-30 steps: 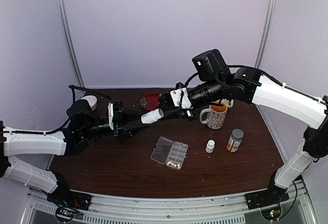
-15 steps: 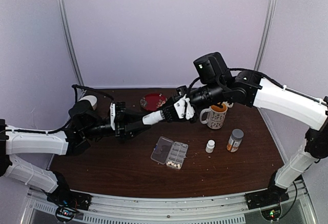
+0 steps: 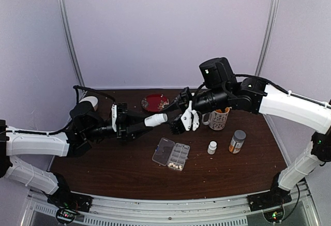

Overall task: Sort the pills into containers
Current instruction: Unscrew the lid of the pill bottle.

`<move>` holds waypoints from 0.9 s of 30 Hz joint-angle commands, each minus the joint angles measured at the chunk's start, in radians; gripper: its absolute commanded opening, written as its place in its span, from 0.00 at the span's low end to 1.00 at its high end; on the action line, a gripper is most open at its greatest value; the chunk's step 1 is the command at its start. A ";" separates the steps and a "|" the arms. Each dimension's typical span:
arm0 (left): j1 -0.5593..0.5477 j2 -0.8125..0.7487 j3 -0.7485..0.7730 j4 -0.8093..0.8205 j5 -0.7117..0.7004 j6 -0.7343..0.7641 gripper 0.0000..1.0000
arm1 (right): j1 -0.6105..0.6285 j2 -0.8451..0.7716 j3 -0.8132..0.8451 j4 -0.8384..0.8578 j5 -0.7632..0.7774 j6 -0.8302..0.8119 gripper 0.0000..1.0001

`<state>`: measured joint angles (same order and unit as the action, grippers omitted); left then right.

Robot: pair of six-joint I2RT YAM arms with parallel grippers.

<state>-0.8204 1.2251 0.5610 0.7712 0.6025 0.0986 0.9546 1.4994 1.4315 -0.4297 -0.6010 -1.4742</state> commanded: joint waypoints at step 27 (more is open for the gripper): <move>0.069 0.018 0.176 -0.164 0.253 -0.251 0.05 | 0.004 -0.061 -0.041 0.028 0.107 -0.339 0.09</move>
<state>-0.7624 1.2491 0.7006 0.5648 0.7765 -0.1257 0.9588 1.4696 1.4197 -0.4103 -0.5262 -1.7973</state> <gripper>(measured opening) 0.312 0.283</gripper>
